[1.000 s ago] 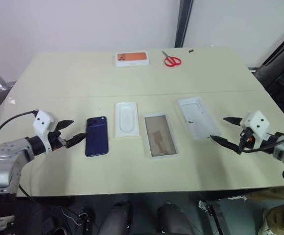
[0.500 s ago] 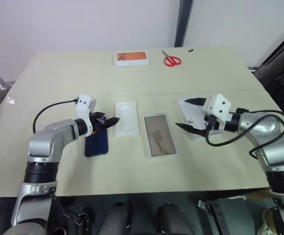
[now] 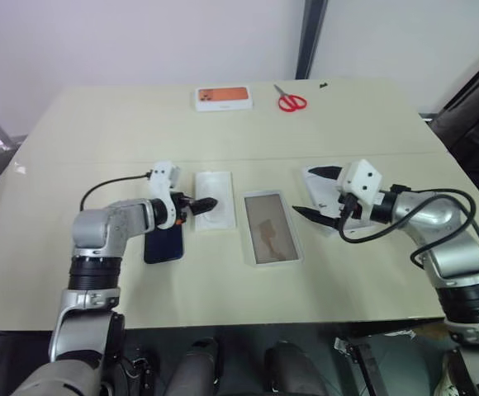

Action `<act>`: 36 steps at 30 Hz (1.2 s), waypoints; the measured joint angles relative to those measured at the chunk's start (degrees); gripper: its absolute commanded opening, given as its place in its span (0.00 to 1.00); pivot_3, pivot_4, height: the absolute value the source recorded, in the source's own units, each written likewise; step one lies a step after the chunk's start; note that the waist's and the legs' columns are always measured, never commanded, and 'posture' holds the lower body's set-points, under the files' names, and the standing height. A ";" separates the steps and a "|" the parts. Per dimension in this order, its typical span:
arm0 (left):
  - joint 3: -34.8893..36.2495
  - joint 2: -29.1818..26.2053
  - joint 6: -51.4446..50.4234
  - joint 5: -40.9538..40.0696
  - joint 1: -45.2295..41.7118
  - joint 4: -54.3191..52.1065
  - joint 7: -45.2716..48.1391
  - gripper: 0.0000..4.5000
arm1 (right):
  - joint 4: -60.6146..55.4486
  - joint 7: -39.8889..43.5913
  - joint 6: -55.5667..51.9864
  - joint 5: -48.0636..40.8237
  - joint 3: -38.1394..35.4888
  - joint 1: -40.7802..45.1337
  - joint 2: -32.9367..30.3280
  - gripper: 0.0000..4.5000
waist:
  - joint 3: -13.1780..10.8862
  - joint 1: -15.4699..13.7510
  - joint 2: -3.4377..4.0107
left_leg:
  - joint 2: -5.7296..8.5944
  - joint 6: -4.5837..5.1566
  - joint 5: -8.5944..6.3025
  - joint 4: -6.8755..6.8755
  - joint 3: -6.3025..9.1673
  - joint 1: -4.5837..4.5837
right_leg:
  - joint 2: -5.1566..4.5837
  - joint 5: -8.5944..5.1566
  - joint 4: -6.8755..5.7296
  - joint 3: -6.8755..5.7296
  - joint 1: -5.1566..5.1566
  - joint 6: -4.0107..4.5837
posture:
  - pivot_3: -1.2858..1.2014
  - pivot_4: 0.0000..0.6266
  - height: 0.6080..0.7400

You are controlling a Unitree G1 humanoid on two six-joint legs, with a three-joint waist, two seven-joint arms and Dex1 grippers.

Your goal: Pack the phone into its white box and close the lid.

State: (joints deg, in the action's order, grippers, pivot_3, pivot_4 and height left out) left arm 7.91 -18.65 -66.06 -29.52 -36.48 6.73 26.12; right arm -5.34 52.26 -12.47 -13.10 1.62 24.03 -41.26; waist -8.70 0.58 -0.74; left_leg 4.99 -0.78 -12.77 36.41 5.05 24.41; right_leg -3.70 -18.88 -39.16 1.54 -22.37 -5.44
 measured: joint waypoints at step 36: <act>13.26 3.81 -8.02 -3.87 -4.23 4.45 -10.02 0.01 | -10.87 11.26 -10.30 -7.23 8.88 -9.37 -2.32 1.00 | 0.00 0.02 -0.03 | 0.00 -0.02 0.00 0.05 0.01 -0.01 | 0.00 0.00 0.00 -0.01 0.02 -0.01 | 0.52 0.24 0.95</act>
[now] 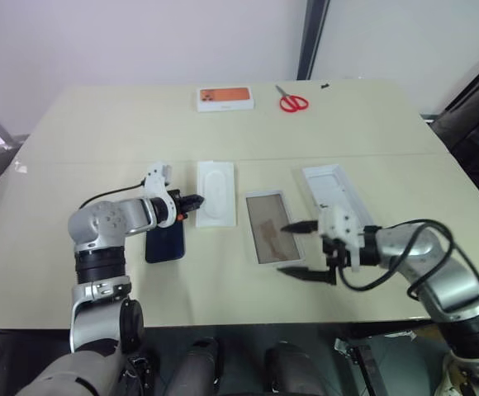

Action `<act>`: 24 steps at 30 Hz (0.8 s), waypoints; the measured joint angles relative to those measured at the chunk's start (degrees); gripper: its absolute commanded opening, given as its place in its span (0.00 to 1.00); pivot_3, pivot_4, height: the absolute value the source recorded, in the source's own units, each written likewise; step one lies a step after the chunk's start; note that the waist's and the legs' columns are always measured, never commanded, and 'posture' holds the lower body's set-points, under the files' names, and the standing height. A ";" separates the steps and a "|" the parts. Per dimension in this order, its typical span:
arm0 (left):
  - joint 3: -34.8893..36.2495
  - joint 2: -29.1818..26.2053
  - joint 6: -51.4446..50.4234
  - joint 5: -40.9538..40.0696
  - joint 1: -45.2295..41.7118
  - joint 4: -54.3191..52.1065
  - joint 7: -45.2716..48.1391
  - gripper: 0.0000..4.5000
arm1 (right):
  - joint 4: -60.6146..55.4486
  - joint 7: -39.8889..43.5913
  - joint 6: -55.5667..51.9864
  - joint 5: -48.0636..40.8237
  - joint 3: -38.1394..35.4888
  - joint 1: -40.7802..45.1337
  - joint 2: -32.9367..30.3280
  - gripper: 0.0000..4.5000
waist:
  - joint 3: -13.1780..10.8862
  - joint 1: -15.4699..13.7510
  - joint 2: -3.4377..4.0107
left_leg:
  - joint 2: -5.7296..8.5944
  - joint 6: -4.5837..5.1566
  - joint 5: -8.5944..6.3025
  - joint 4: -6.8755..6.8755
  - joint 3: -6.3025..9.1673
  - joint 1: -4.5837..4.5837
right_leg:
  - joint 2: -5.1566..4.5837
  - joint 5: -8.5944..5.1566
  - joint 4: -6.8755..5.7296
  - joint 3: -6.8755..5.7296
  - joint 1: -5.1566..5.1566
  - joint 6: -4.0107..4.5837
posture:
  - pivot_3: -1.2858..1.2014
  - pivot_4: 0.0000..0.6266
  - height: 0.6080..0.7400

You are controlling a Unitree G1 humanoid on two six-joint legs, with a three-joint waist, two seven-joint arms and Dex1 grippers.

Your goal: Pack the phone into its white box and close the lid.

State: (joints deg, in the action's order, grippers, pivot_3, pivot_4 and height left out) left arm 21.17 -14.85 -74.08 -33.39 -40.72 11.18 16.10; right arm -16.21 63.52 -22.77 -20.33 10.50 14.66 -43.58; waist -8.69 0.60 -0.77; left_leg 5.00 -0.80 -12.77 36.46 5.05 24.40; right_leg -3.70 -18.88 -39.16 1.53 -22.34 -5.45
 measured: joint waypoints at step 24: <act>11.79 7.37 -4.53 -4.97 -7.76 -1.66 -11.31 0.00 | 25.66 -1.69 14.23 16.55 8.98 17.65 13.56 0.01 | -0.03 0.07 -0.07 | 0.00 -0.06 0.02 0.15 0.03 0.04 | 0.01 0.01 -0.05 -0.06 -0.01 -0.01 | 0.52 0.24 0.95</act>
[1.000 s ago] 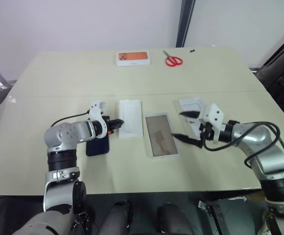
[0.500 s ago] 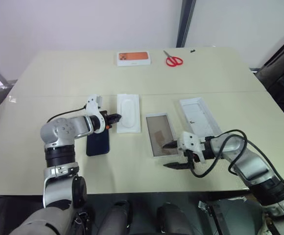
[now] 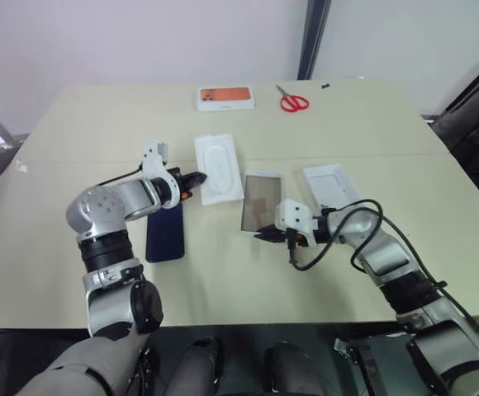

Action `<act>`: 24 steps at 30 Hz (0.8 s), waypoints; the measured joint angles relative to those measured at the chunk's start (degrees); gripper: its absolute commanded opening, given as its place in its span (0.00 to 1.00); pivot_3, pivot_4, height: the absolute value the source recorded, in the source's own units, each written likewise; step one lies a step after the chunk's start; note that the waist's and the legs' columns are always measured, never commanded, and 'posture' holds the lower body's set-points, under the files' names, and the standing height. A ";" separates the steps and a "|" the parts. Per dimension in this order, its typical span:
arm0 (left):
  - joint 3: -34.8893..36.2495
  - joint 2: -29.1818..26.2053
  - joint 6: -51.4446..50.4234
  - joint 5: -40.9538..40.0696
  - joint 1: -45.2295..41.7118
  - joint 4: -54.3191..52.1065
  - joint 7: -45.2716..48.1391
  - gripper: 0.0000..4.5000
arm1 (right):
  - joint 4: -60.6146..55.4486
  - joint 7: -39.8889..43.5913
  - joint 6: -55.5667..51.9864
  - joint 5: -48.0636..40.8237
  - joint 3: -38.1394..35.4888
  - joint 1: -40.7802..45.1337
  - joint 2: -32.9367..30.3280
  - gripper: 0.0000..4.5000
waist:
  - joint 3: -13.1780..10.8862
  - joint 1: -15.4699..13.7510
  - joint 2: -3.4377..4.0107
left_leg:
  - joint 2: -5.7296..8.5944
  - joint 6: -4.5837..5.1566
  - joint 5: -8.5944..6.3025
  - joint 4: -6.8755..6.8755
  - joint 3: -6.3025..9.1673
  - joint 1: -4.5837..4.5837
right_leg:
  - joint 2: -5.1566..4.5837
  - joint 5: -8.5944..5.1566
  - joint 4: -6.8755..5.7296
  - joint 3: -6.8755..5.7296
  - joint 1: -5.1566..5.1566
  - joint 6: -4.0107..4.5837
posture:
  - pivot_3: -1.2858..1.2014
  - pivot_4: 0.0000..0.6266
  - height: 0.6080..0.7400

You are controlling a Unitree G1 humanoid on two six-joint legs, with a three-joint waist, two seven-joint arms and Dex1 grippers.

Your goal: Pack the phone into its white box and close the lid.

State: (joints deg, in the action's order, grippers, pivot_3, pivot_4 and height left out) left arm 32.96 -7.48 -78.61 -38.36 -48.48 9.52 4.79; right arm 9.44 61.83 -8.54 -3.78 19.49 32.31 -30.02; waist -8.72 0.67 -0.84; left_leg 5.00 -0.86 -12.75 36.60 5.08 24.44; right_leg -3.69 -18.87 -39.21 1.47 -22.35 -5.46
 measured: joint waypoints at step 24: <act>-13.49 4.59 -0.59 1.17 5.98 -5.16 1.63 0.07 | -9.32 -2.38 -8.33 -6.14 -14.86 -9.52 -9.69 0.78 | 0.00 -0.01 0.00 | 0.00 0.00 -0.01 0.02 -0.02 0.03 | 0.01 0.00 0.00 0.04 0.01 0.00 | 0.52 0.24 0.95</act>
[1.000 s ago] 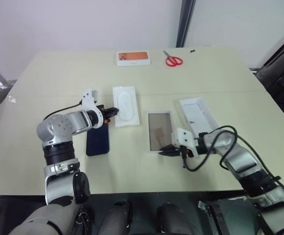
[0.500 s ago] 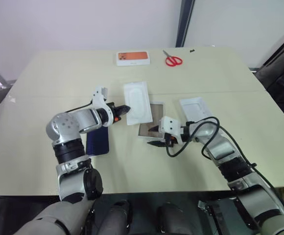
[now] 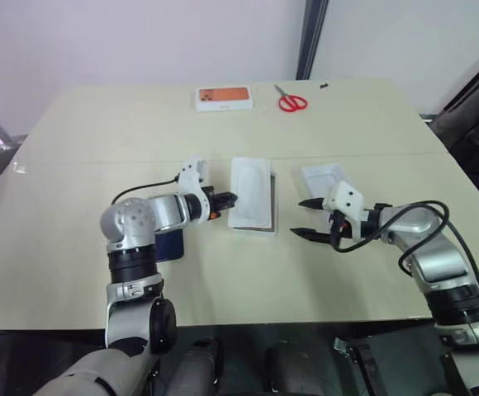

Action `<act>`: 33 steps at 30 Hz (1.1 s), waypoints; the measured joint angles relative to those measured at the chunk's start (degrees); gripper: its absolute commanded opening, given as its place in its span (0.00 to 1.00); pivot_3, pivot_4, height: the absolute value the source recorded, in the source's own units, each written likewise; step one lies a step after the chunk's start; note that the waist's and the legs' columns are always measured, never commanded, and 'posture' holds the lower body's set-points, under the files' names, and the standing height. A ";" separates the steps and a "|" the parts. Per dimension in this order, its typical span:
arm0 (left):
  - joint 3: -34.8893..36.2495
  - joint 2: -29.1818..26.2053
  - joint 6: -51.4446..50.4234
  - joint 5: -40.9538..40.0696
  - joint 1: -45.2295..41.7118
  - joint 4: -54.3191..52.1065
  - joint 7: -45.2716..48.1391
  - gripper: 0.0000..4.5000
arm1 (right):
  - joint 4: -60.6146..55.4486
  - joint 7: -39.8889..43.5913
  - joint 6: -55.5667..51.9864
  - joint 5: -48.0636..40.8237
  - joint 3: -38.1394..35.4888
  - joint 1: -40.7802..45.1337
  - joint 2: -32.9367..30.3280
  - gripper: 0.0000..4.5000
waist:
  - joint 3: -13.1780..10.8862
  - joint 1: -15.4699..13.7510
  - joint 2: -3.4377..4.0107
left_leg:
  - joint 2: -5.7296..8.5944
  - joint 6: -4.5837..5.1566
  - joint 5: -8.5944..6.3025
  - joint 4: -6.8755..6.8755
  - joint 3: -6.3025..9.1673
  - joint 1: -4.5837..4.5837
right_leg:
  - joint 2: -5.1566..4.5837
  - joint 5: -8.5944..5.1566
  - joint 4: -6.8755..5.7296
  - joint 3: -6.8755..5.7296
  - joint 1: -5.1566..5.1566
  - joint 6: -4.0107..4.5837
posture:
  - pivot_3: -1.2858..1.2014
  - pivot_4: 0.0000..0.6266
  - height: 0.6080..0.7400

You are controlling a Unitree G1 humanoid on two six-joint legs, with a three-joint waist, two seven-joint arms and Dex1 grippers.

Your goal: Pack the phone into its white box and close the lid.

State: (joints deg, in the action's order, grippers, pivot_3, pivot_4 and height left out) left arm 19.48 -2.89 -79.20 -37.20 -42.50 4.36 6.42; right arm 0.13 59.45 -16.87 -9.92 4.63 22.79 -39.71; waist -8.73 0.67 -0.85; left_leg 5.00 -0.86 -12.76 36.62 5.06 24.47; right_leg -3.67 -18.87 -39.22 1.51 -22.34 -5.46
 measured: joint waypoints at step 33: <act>-14.11 -33.35 42.83 8.15 17.42 -9.60 42.51 0.79 | 13.12 -18.53 -13.32 5.73 9.85 19.81 20.64 0.01 | -0.02 0.00 0.07 | 0.02 -0.13 0.09 -0.41 0.02 -0.03 | -0.06 0.01 0.10 0.05 -0.18 0.04 | 0.52 0.24 0.95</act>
State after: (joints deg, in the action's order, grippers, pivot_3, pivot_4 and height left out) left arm 5.36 -36.24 -36.37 -29.05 -25.08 -5.24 48.93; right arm 13.25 40.91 -30.19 -4.19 14.48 42.60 -19.07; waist -8.75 0.67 -0.77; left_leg 5.02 -0.99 -12.67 36.22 5.08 24.44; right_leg -3.73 -18.86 -39.11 1.55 -22.52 -5.42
